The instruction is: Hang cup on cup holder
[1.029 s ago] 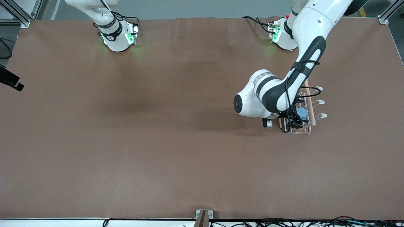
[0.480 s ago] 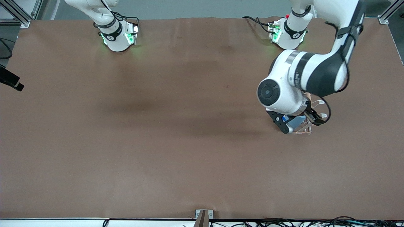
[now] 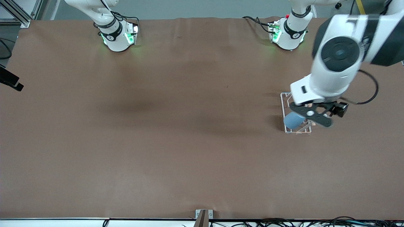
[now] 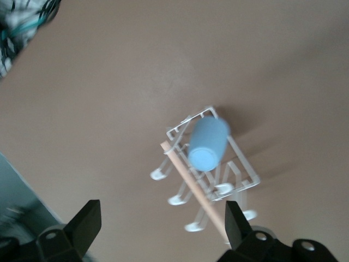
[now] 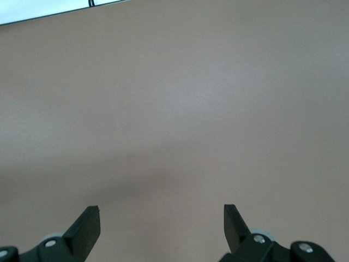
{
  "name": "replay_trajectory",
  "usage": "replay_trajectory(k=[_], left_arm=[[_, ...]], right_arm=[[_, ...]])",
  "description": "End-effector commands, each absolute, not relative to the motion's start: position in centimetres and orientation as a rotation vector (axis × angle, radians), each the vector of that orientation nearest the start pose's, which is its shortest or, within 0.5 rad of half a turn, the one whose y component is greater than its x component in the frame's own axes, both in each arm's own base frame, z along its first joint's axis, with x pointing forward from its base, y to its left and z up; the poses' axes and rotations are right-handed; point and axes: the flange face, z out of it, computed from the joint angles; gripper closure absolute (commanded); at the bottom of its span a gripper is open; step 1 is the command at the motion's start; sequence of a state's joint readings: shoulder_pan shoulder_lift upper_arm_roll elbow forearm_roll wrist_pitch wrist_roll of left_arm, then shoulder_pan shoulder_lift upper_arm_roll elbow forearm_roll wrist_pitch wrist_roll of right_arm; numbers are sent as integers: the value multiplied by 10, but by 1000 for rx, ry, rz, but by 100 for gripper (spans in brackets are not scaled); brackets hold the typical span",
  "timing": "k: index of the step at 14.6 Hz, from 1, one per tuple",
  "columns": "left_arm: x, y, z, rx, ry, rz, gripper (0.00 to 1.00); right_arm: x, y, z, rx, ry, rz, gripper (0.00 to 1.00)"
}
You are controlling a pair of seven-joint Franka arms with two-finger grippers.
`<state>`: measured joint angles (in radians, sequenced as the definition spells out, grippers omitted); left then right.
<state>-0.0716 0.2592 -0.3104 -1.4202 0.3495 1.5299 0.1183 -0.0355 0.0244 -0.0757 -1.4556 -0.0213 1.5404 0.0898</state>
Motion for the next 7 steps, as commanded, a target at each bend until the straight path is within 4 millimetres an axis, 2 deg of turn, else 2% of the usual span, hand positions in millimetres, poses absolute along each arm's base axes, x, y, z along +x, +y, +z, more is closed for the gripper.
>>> replay_trajectory(k=[1,3,7], left_arm=[[590,-159,567,-2893,451,83,0],[583,-157,579,-2936,407,66,0],[560,-136,612,-3042,296,20,0]], right_arm=[[553,-65,663,-3151,313,-94,0],[553,-64,663,-3151,310,-94,0],[553,-64,663,-3152,308,-92,0]])
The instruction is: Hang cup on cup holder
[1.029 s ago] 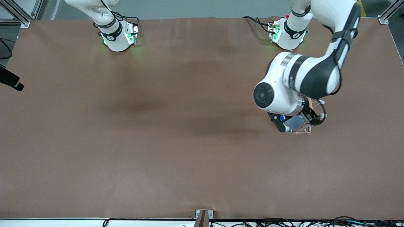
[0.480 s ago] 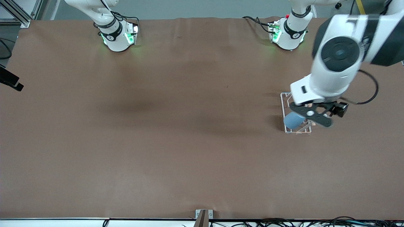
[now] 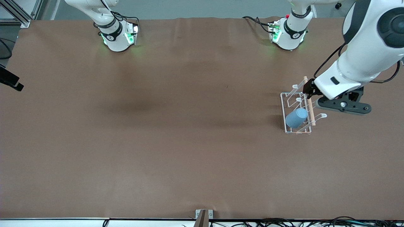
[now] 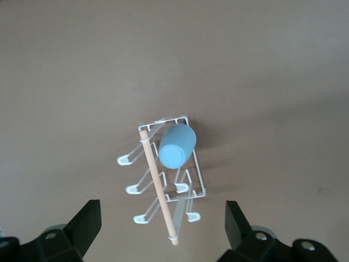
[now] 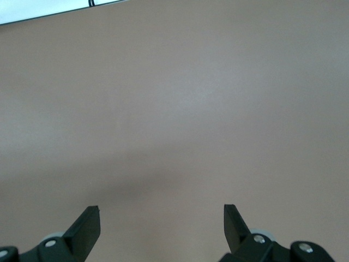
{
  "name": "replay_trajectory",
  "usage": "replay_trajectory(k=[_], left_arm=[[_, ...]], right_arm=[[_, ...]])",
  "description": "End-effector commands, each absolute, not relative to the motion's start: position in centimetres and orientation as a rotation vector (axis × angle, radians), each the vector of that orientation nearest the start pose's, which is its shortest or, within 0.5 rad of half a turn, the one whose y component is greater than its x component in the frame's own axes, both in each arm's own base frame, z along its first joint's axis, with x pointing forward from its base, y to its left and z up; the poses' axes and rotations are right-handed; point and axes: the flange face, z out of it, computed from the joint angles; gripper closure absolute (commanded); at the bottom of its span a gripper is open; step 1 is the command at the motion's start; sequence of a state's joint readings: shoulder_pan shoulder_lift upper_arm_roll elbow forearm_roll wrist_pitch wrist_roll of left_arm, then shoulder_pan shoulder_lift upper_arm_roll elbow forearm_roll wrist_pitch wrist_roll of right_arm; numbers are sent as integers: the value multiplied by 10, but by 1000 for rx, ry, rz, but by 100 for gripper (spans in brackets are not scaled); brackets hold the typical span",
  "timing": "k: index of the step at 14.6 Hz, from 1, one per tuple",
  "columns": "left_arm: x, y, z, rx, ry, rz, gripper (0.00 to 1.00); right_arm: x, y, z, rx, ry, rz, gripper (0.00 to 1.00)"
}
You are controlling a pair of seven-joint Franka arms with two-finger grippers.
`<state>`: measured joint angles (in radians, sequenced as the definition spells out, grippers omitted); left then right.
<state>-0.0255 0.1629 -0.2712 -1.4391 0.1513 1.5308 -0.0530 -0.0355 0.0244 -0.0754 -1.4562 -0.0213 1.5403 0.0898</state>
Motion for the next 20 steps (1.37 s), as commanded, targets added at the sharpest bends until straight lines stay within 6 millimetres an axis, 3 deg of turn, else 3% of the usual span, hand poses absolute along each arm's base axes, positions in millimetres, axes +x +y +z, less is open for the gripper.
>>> replay_trajectory(k=[1,6,10,13,17,20], left_arm=[[555,-128,622,-3071,261,2,0],[533,-106,636,-3127,134,-46,0],[547,-91,654,-3206,71,-105,0],[559,-93,663,-3202,96,-150,0],[540,-80,676,-3192,47,-113,0],[525,-82,678,-3169,15,-99,0]], right_arm=[[553,-65,663,-3151,313,-92,0],[553,-64,664,-3151,310,-94,0],[553,-64,664,-3151,310,-94,0],[553,-65,663,-3152,310,-92,0],[553,-65,663,-3152,310,-92,0],[553,-65,663,-3152,310,-89,0]])
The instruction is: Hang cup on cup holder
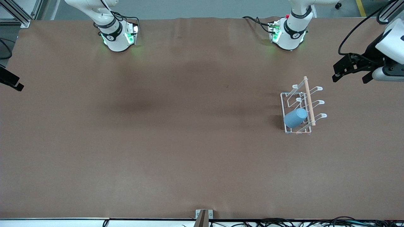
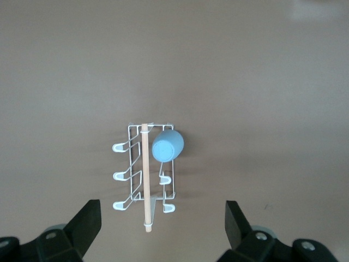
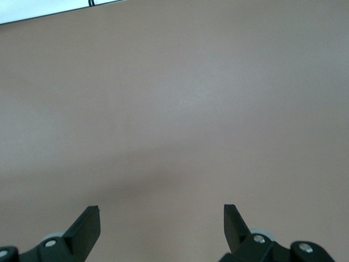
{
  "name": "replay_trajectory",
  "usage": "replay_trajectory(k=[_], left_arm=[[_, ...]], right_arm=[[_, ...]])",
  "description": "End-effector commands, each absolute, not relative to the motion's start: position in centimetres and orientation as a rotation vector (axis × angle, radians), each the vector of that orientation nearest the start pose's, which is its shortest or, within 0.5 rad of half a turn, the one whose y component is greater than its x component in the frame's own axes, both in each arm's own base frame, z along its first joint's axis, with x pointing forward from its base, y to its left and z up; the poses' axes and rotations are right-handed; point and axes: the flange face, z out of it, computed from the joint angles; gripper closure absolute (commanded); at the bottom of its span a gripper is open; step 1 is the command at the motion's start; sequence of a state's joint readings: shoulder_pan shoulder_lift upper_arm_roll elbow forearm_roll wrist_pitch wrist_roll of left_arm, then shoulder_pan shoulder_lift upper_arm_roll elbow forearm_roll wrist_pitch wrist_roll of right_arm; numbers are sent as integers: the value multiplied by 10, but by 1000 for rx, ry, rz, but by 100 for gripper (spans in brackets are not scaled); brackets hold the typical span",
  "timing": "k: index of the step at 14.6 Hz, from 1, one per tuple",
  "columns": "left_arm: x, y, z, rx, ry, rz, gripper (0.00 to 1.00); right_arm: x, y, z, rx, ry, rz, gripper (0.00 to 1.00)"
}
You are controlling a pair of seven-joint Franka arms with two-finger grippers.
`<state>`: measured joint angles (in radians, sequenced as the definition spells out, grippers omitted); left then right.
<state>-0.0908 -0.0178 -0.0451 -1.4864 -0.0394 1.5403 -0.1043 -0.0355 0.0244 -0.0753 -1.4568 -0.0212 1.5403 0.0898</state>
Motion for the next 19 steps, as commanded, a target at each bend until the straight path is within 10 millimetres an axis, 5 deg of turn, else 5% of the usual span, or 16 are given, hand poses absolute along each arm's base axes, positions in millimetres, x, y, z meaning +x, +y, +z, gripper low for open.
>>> replay_trajectory(k=[1,19], left_arm=[[524,-83,676,-3168,-33,-81,0],[527,-73,667,-3164,12,-59,0]], right_arm=[[552,-64,663,-3151,310,-92,0],[554,-62,663,-3150,305,-94,0]])
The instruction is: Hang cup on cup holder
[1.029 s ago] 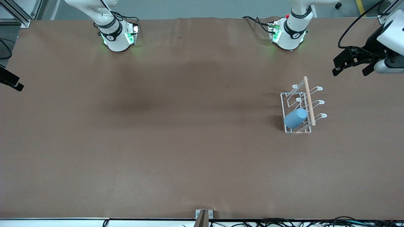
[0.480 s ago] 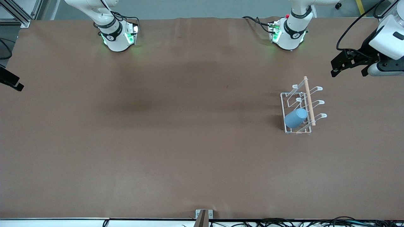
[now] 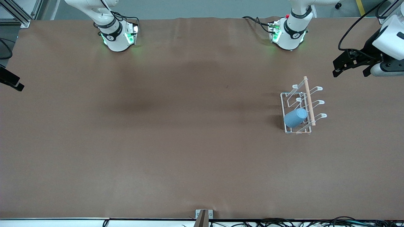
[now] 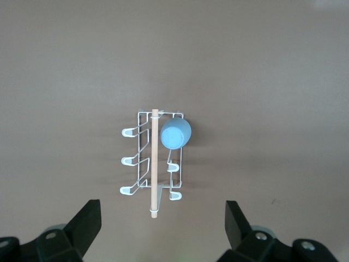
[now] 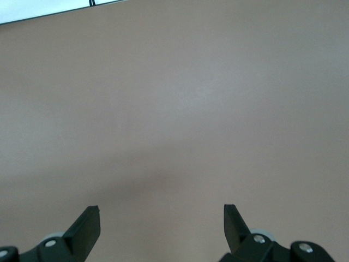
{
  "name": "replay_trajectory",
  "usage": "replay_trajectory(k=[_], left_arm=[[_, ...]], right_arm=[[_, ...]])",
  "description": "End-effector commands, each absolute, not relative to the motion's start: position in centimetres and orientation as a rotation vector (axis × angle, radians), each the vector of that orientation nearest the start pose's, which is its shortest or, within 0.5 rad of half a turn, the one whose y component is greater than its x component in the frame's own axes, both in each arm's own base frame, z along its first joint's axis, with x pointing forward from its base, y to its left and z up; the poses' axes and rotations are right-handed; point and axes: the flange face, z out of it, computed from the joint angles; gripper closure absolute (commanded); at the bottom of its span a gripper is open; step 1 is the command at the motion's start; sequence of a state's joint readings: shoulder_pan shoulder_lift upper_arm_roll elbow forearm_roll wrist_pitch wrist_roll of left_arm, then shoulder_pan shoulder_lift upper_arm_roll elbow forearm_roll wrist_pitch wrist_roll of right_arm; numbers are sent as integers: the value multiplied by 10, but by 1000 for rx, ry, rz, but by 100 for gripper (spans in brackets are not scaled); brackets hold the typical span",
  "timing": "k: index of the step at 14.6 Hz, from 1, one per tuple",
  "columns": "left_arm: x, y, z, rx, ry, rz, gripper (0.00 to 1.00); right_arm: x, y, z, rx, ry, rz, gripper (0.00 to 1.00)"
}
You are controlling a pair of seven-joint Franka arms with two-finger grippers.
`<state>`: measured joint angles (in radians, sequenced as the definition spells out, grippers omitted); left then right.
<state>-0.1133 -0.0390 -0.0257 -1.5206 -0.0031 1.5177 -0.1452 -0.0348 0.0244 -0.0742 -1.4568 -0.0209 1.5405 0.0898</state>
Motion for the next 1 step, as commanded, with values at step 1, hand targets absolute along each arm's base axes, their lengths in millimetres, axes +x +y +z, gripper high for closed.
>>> replay_trajectory(k=[1], left_arm=[[527,-73,668,-3164,12,-61,0]], right_arm=[[554,-62,663,-3150,305,-94,0]])
